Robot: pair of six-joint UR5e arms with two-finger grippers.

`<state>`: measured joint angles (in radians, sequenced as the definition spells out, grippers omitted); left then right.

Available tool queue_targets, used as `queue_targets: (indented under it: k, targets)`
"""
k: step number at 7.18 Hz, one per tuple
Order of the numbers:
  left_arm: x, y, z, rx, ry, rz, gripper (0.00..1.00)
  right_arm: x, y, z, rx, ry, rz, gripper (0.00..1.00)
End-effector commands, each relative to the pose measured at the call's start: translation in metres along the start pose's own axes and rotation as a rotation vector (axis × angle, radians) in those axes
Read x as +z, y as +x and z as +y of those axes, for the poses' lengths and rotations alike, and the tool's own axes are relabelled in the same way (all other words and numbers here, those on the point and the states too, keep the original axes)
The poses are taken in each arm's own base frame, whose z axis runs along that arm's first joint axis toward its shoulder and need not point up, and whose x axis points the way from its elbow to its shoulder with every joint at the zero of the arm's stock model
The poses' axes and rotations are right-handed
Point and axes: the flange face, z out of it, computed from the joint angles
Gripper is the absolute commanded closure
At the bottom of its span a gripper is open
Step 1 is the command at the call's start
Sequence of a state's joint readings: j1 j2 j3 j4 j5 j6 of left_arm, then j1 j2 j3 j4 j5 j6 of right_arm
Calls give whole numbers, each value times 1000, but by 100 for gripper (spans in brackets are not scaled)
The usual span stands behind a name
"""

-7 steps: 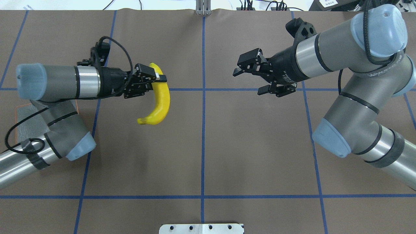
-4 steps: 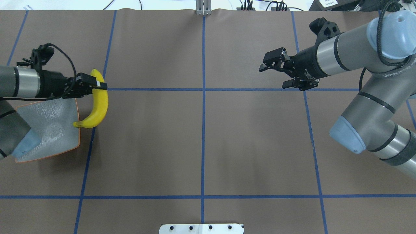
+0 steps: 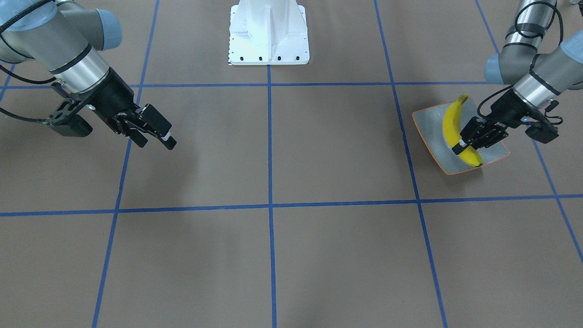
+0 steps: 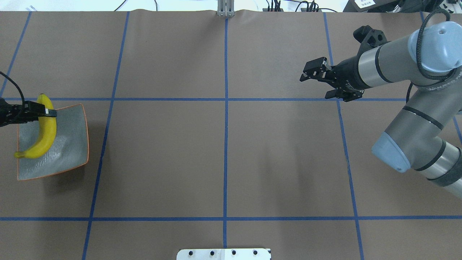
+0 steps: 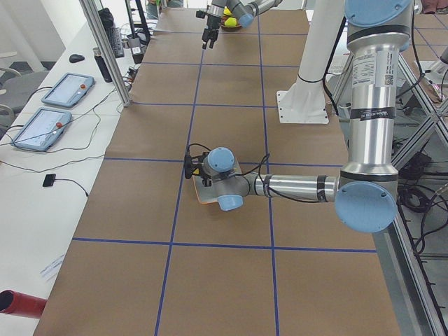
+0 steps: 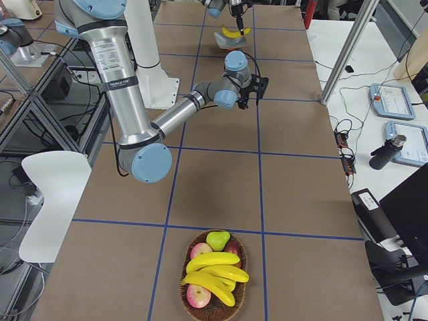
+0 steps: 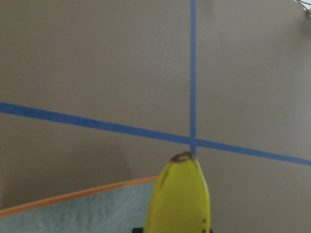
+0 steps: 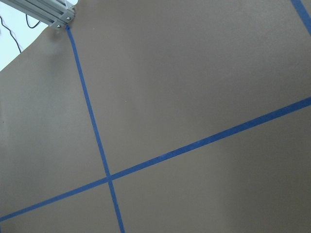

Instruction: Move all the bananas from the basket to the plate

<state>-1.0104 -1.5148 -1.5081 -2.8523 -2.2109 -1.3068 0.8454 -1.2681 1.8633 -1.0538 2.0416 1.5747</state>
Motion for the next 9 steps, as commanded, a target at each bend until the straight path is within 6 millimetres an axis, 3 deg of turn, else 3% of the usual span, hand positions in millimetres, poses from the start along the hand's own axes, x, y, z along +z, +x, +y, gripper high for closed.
queue_targets:
  k: [1,5,6,7,8,9]
  targets:
    - [-4,-21,10,-20,-6,-34,100,3,5,-1,3,6,10,0]
    - [12,-28,3,-34,-15,-49,100,5,8,-3,6,8,15,0]
    - [14,-28,2,-35,-15,-51,86,6,9,-3,7,8,17,0]
    - [15,-29,1,-36,-15,-52,55,6,10,-3,7,8,18,0]
    - [15,-29,1,-36,-15,-52,33,6,10,-3,7,8,18,0]
    - [15,-28,1,-32,-13,-50,29,6,10,-3,7,8,18,0]
